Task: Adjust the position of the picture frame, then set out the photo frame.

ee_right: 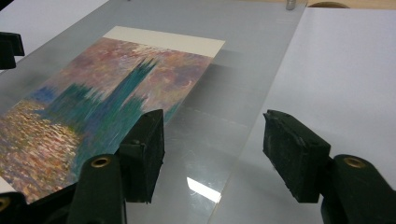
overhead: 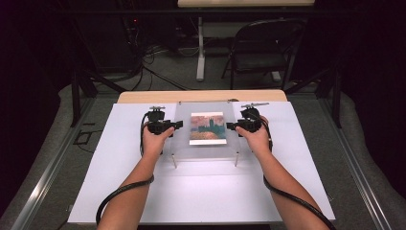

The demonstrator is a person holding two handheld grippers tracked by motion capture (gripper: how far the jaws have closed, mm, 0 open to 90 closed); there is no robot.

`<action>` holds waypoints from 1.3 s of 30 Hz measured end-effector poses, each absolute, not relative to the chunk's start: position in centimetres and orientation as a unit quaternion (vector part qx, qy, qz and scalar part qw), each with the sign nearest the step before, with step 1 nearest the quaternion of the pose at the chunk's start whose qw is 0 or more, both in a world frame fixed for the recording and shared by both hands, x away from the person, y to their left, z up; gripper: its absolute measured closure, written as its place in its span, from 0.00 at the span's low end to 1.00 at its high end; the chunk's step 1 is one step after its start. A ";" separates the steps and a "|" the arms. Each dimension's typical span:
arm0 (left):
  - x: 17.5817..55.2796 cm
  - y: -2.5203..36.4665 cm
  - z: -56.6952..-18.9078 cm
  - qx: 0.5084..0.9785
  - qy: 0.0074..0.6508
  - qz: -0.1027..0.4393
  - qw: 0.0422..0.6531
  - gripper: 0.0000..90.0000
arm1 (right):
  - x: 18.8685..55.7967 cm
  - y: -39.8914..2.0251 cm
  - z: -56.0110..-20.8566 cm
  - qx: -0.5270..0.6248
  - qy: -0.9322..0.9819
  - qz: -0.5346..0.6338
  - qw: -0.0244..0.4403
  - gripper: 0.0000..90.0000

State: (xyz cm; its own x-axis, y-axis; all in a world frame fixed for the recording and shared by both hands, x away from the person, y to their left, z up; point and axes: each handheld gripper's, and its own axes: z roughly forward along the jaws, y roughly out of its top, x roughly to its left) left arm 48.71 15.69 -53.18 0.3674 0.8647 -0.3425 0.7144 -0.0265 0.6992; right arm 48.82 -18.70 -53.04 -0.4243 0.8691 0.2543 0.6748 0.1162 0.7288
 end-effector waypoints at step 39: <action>49.2 14.9 -54.4 0.700 0.577 0.019 0.419 0.27 | 50.1 -18.4 -53.8 0.549 0.722 0.416 0.063 0.31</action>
